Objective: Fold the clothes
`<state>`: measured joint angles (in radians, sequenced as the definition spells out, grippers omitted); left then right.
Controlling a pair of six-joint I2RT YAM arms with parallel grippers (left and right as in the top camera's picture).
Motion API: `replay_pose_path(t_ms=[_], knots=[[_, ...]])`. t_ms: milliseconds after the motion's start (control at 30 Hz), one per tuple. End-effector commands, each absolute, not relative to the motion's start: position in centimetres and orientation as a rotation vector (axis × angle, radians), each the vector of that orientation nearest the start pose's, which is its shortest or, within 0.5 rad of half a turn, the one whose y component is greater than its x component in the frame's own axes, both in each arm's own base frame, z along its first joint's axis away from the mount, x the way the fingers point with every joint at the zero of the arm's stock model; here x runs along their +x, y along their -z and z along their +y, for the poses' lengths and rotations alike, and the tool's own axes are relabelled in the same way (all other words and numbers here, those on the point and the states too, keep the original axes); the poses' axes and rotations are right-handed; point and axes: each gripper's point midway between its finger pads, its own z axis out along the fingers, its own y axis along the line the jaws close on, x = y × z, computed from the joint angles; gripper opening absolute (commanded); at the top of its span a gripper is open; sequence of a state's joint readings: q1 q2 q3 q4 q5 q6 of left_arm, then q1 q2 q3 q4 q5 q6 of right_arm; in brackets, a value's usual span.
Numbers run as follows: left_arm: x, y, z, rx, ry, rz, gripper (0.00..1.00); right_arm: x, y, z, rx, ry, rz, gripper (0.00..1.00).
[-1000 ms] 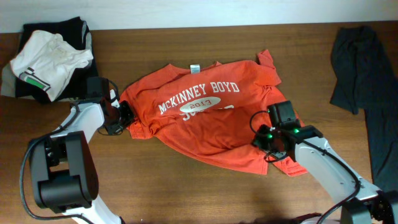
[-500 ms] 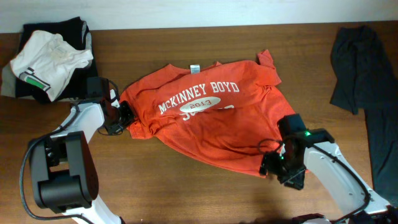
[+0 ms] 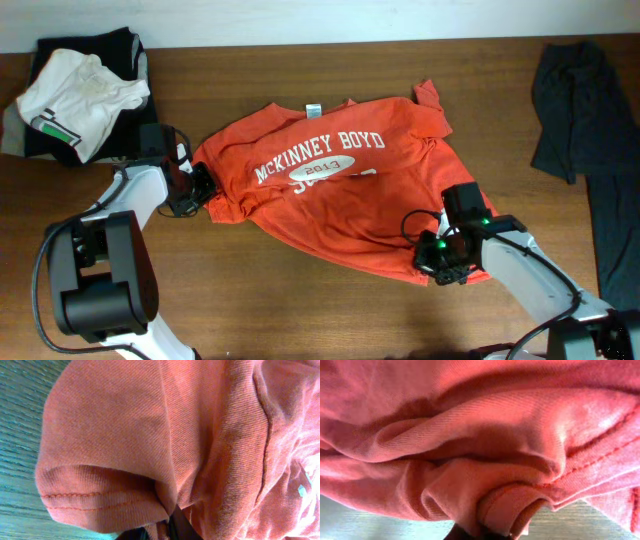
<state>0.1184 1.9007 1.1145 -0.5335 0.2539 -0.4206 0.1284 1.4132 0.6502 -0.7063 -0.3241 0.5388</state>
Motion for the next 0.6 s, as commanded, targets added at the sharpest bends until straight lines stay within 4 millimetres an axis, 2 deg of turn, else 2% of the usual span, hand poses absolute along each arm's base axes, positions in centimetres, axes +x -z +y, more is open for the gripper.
replay_pose_path(t_ms=[0,67,100,167,267,300,333,367,400,433,500,567], knots=[[37.6,1.1,0.5,-0.757,0.398,2.836,0.12,26.1,-5.9,8.8,0.561,-0.573,2.929,0.04],[37.6,1.1,0.5,-0.757,0.397,2.835,0.12,29.5,-9.3,8.4,0.529,-0.535,2.824,0.04],[37.6,1.1,0.5,-0.757,0.397,2.836,0.12,30.4,-9.8,7.7,0.53,-0.479,2.791,0.04],[37.6,1.1,0.5,-0.757,0.397,2.835,0.12,31.6,-9.2,6.3,0.581,-0.365,2.745,0.07],[37.6,1.1,0.5,-0.757,0.398,2.836,0.12,32.6,-6.8,6.4,0.588,-0.349,2.775,0.23],[37.6,1.1,0.5,-0.757,0.398,2.836,0.12,33.1,-5.4,6.4,0.595,-0.341,2.794,0.34],[37.6,1.1,0.5,-0.757,0.397,2.836,0.12,33.5,-3.6,6.5,0.603,-0.33,2.82,0.64],[37.6,1.1,0.5,-0.757,0.397,2.836,0.12,33.7,-2.5,6.3,0.61,-0.309,2.838,0.91],[37.6,1.1,0.6,-0.759,0.396,2.835,0.12,33.7,-1.3,6.0,0.608,-0.283,2.871,0.99],[37.6,1.1,0.7,-0.763,0.396,2.834,0.12,33.7,-1.4,5.8,0.626,-0.274,2.897,0.99],[37.6,1.1,0.7,-0.764,0.396,2.834,0.13,34.2,-3.8,5.2,0.594,-0.259,2.908,0.99],[37.6,1.1,0.7,-0.763,0.396,2.834,0.13,34.7,-7.9,4.7,0.574,-0.251,2.903,0.99]])
